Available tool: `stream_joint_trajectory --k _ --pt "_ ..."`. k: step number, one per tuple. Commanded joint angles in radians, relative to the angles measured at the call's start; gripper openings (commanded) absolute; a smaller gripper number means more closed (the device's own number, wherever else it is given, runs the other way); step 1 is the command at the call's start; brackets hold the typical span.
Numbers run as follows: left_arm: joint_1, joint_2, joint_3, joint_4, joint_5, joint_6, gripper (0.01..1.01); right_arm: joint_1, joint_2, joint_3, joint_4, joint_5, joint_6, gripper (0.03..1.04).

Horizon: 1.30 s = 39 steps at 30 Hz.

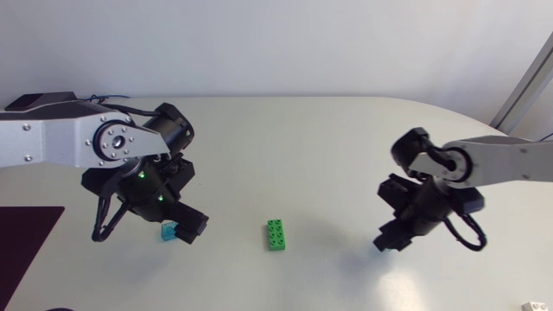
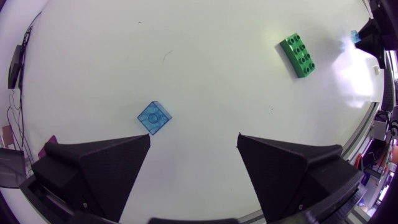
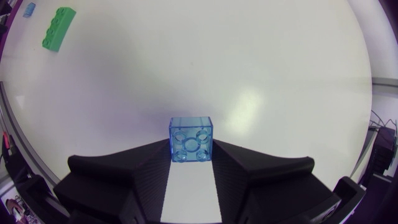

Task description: Sort duplo bricks by size, large to the right and small to the left

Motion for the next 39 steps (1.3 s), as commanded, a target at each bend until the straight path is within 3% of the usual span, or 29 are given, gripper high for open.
stream_joint_trajectory --k 1,7,14,25,27,29,30,39 --pt "-0.01 0.013 0.03 -0.011 -0.005 -0.027 0.974 0.099 0.085 0.058 0.008 0.013 0.118 0.3" --pt "-0.01 -0.002 0.025 -0.007 -0.005 -0.027 0.974 0.257 0.239 0.23 0.001 0.033 0.214 0.3" --pt "-0.016 0.002 0.019 0.015 -0.005 -0.027 0.974 0.365 0.386 0.426 -0.035 0.033 0.277 0.3" --pt "-0.022 -0.005 0.011 0.018 -0.004 -0.027 0.974 0.411 0.561 0.602 -0.07 0.042 0.317 0.32" --pt "-0.022 -0.005 0.01 0.018 -0.004 -0.027 0.974 0.413 0.562 0.596 -0.073 0.043 0.329 0.46" --pt "-0.022 -0.005 0.011 0.021 -0.004 -0.027 0.974 0.41 0.559 0.595 -0.099 0.048 0.357 0.87" --pt "-0.025 -0.004 0.011 0.021 -0.004 -0.027 0.974 0.407 0.549 0.593 -0.116 0.051 0.369 1.0" --pt "-0.061 0.067 0.091 0.052 -0.001 -0.021 0.974 0.358 0.283 0.561 -0.186 0.049 0.398 1.0"
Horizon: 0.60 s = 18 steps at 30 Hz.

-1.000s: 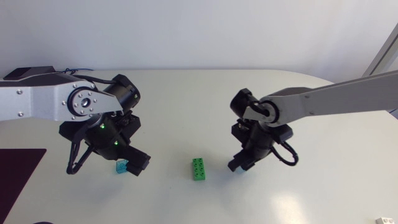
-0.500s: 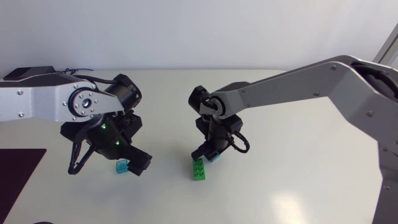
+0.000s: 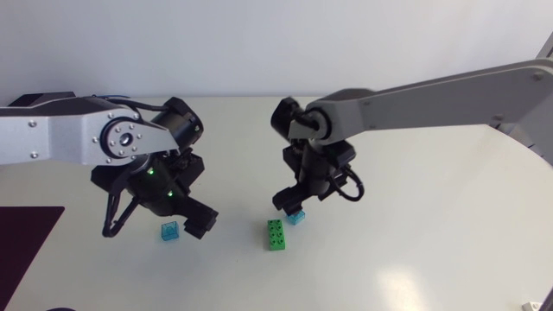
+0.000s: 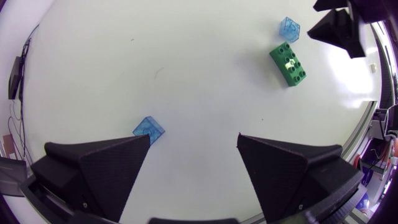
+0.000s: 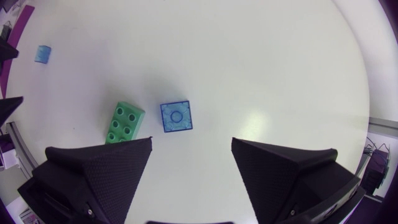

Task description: Sort duplo bricks by size, large to the right and small to the left

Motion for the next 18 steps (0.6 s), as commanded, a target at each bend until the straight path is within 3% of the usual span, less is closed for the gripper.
stream_joint_trajectory --k 1,9,18 --pt "-0.033 0.065 0.067 0.021 -0.001 -0.017 0.974 -0.036 -0.117 -0.028 -0.043 0.006 0.046 1.0" --pt "-0.177 0.244 0.243 0.119 0.088 0.081 0.974 -0.217 -0.423 -0.306 -0.047 -0.002 -0.018 1.0" --pt "-0.219 0.476 0.463 0.138 0.168 0.211 0.972 -0.497 -0.568 -0.568 0.054 -0.071 -0.119 1.0"
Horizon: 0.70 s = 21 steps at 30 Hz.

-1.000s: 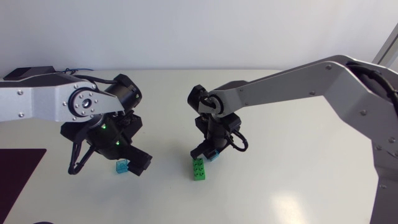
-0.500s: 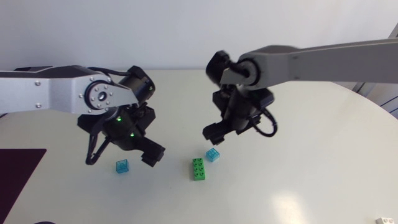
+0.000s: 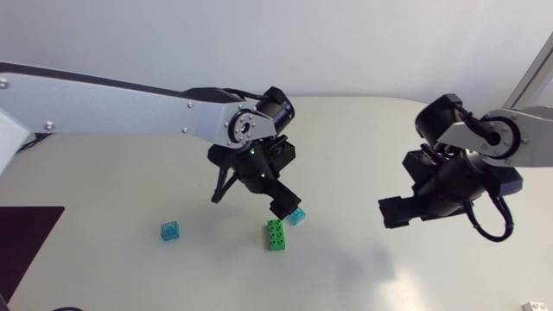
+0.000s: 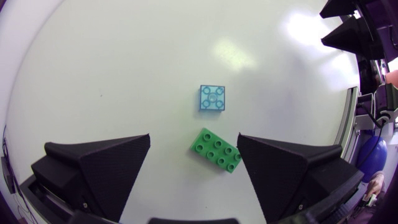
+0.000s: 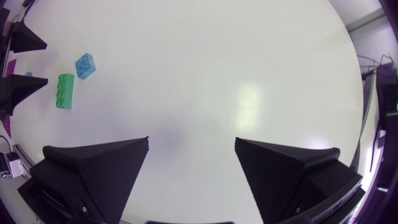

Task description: Sort duplo bricks by size, large to the right and small to the left

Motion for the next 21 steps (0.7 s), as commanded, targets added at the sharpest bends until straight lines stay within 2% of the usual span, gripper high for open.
stream_joint_trajectory --k 1,8,12,21 --pt "-0.013 0.077 0.063 0.002 0.021 0.061 0.972 -0.064 -0.033 -0.07 0.017 -0.025 -0.04 1.0" --pt "-0.014 0.177 0.167 -0.014 0.045 0.112 0.967 -0.173 -0.122 -0.128 0.003 -0.049 -0.06 1.0" --pt "-0.011 0.226 0.21 -0.048 0.045 0.11 0.956 -0.236 -0.182 -0.142 -0.008 -0.055 -0.08 1.0" --pt "-0.037 0.261 0.216 -0.065 0.047 0.064 0.938 -0.437 -0.237 -0.165 -0.026 -0.092 -0.146 1.0"
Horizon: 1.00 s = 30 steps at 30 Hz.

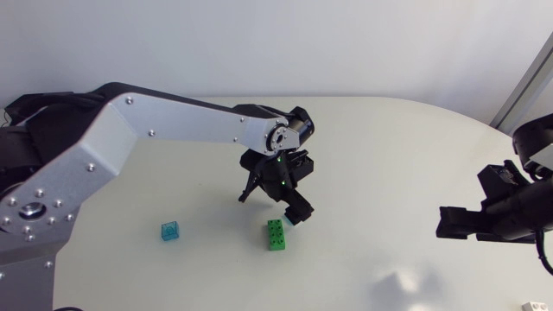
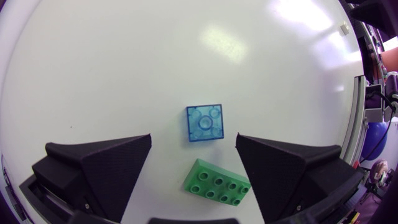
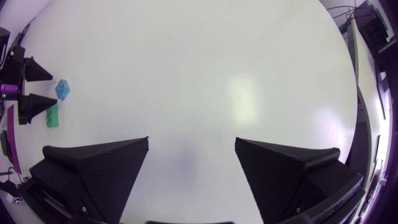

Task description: Sort duplo bricks by size, large to the right and small to the left

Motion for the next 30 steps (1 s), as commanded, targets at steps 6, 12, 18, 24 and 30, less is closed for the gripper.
stream_joint_trajectory --k 6,12,18,24,30 --pt "-0.021 0.06 0.052 -0.013 0.015 -0.029 0.908 -0.186 -0.027 -0.036 -0.046 -0.029 -0.104 1.0" --pt "-0.028 0.068 0.061 -0.013 0.027 -0.052 0.805 -0.295 -0.051 -0.05 -0.064 -0.03 -0.156 1.0" --pt "-0.027 0.075 0.059 -0.013 0.036 -0.055 0.633 -0.421 -0.056 -0.052 -0.075 -0.073 -0.241 1.0" --pt "-0.031 0.111 0.086 -0.014 0.041 -0.076 0.374 -0.524 -0.059 -0.07 -0.081 -0.102 -0.314 1.0" --pt "-0.04 0.124 0.104 -0.034 0.039 -0.089 0.269 -0.584 -0.044 -0.092 -0.069 -0.114 -0.356 1.0"
